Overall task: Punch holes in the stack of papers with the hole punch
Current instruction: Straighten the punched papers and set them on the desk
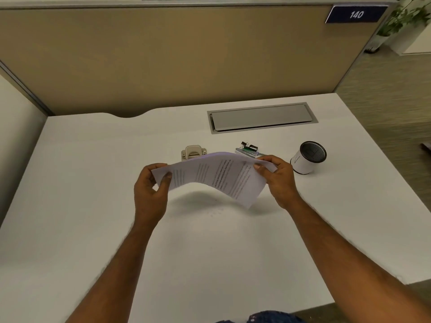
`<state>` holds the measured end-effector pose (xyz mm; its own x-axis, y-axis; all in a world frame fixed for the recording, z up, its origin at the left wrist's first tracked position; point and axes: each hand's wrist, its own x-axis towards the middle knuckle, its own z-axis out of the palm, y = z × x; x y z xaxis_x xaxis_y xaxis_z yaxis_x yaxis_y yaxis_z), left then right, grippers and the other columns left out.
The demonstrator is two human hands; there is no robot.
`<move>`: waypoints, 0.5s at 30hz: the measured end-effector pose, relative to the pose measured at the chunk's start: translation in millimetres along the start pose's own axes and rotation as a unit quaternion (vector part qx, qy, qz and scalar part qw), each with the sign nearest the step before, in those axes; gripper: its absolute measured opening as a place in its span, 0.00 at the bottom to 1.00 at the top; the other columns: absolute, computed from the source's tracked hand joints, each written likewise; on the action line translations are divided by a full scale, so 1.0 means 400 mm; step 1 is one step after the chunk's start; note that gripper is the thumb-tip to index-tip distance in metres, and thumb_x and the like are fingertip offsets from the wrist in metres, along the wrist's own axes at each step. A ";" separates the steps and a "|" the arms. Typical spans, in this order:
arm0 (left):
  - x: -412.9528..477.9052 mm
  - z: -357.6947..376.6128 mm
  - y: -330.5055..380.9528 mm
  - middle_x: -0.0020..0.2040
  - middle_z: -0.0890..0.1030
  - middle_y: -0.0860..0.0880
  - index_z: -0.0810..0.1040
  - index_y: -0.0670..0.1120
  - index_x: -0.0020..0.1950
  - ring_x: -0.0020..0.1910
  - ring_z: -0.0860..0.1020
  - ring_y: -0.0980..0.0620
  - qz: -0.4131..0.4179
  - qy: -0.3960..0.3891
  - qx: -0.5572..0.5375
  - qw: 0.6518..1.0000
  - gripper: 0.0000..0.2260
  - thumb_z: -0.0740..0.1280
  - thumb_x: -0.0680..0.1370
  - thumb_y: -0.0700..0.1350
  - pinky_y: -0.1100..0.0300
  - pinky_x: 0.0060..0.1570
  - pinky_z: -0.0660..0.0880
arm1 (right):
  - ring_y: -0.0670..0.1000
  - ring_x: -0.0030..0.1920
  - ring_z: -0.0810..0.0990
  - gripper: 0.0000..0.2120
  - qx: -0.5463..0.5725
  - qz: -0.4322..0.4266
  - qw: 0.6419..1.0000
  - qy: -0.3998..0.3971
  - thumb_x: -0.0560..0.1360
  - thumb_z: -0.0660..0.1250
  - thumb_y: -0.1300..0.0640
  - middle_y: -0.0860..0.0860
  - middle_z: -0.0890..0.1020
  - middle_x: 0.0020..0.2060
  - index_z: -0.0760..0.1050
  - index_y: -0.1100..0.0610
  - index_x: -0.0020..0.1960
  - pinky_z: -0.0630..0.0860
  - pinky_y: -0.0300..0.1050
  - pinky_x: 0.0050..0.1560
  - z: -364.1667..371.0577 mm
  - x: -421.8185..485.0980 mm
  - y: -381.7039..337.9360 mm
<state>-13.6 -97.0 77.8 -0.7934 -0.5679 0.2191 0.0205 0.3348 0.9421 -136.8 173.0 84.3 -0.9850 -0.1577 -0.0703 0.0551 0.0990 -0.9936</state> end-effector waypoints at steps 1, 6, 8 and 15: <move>0.004 -0.008 0.000 0.52 0.81 0.53 0.76 0.52 0.55 0.54 0.79 0.54 0.000 0.007 -0.005 1.000 0.09 0.69 0.78 0.39 0.65 0.53 0.76 | 0.45 0.43 0.82 0.06 0.022 0.004 1.000 0.001 0.75 0.68 0.63 0.52 0.83 0.49 0.80 0.53 0.48 0.79 0.37 0.40 -0.005 0.000 -0.007; 0.005 -0.016 -0.008 0.75 0.66 0.51 0.62 0.47 0.75 0.74 0.64 0.55 -0.111 0.047 -0.003 0.993 0.30 0.71 0.77 0.43 0.55 0.70 0.64 | 0.47 0.41 0.82 0.07 0.120 0.041 0.992 0.012 0.75 0.68 0.66 0.50 0.83 0.43 0.78 0.54 0.48 0.79 0.42 0.41 -0.027 -0.011 -0.025; -0.003 0.000 -0.006 0.77 0.62 0.50 0.57 0.47 0.78 0.75 0.61 0.54 -0.156 0.030 -0.028 0.987 0.34 0.71 0.77 0.45 0.52 0.73 0.62 | 0.46 0.41 0.83 0.08 0.171 0.058 0.983 0.014 0.71 0.71 0.63 0.48 0.84 0.41 0.77 0.54 0.49 0.80 0.41 0.40 -0.030 -0.021 -0.027; -0.036 0.071 0.001 0.69 0.75 0.49 0.70 0.49 0.69 0.66 0.75 0.53 -0.271 -0.100 -0.134 0.948 0.20 0.68 0.79 0.48 0.48 0.67 0.71 | 0.50 0.48 0.83 0.11 0.313 0.135 0.940 0.001 0.73 0.67 0.63 0.53 0.85 0.49 0.77 0.57 0.55 0.82 0.46 0.49 -0.040 -0.046 0.008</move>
<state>-19.4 -67.3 67.9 -0.8307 -0.4389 -0.3426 -0.2905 -0.1833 0.9391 -121.1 191.8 83.6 -0.9213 -0.2077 -0.3286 0.3885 -0.4630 -0.7967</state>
